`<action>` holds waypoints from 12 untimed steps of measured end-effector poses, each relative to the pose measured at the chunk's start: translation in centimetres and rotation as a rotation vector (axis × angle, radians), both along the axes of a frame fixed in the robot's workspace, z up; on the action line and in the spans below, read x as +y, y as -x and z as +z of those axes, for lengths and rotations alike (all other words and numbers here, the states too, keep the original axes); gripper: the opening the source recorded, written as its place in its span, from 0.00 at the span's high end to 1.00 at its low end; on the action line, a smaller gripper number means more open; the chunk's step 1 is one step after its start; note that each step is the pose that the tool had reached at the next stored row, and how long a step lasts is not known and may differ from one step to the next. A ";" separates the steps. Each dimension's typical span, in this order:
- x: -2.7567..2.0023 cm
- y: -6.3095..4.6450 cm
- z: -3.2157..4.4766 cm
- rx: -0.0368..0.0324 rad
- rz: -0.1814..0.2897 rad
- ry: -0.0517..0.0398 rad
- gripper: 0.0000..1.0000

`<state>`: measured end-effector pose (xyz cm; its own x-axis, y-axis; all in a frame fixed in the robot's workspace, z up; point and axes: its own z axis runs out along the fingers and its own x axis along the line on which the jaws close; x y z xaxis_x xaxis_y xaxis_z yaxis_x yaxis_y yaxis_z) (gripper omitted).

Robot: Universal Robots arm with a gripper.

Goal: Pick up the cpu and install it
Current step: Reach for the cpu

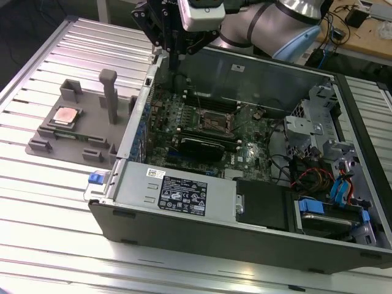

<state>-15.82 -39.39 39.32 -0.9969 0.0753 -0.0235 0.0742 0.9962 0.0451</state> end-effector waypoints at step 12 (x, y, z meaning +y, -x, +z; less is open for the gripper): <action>0.61 3.2 -0.01 -0.0003 0.000 0.0000 0.89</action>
